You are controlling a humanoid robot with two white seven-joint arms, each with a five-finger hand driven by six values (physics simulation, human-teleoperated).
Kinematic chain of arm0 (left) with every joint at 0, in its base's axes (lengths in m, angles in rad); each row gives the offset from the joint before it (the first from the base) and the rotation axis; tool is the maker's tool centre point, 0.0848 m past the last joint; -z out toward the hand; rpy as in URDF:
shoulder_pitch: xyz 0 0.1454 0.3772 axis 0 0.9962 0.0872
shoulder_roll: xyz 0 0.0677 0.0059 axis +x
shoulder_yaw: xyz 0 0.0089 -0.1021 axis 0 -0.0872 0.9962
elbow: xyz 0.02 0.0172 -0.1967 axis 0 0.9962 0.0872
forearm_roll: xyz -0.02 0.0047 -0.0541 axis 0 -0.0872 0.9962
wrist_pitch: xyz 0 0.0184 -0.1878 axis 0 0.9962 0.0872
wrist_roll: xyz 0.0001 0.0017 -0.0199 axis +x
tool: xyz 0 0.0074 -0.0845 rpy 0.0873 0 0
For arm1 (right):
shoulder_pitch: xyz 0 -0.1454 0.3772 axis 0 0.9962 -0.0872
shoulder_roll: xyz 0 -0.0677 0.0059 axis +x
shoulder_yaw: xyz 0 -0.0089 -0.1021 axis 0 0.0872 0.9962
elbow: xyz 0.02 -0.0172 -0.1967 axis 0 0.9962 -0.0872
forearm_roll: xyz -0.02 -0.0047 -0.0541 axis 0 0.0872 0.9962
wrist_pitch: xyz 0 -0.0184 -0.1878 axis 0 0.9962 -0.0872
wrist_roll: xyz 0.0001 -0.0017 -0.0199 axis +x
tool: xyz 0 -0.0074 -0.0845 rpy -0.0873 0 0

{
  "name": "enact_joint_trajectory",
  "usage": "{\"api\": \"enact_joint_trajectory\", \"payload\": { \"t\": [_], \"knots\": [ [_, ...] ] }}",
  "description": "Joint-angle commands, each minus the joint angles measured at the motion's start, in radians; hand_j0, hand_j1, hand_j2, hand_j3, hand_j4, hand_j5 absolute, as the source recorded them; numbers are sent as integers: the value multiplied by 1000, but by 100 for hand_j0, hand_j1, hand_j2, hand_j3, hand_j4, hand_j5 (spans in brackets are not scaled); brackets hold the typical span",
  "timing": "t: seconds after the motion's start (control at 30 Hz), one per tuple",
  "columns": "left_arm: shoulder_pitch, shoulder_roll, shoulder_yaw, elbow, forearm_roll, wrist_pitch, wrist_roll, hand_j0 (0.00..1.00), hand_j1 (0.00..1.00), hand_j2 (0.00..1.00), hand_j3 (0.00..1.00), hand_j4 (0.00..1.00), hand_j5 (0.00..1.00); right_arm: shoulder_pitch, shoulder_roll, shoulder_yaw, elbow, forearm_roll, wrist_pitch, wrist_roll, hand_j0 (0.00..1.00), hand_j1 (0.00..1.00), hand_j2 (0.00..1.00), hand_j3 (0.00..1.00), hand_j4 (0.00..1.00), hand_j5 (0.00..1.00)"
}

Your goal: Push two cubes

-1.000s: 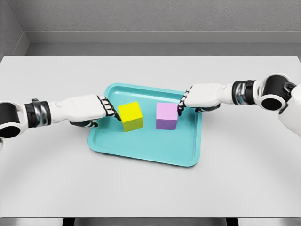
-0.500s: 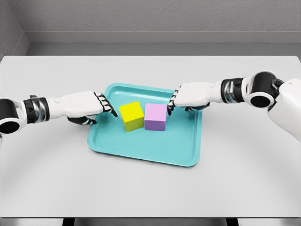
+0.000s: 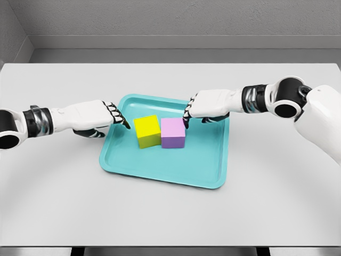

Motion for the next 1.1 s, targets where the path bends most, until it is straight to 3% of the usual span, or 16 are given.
{"api": "enact_joint_trajectory", "payload": {
  "t": [0.0,0.17,0.47,0.63,0.7,1.07],
  "knots": [
    [0,3,3,4,6,2,0,78,78,78,78,78,78,0,9,1,3,1,-3,0,64,64,64,64,64,64],
    [-9,3,3,18,8,2,0,78,78,78,78,78,78,-8,25,1,20,1,-3,0,64,64,64,64,64,64],
    [-14,6,10,29,8,2,0,78,78,78,78,78,78,-6,-37,-2,24,0,-3,0,64,64,64,64,64,64],
    [-12,11,21,27,12,2,2,78,78,78,78,78,78,-3,-17,1,56,1,-3,0,64,64,64,64,64,64],
    [-12,11,24,27,12,2,2,78,78,78,78,78,78,-5,21,1,106,4,-3,0,64,64,64,64,64,64],
    [-11,32,43,27,15,2,2,79,79,79,79,79,79,-8,60,23,109,15,-3,0,64,64,64,64,64,64]
  ]
}}
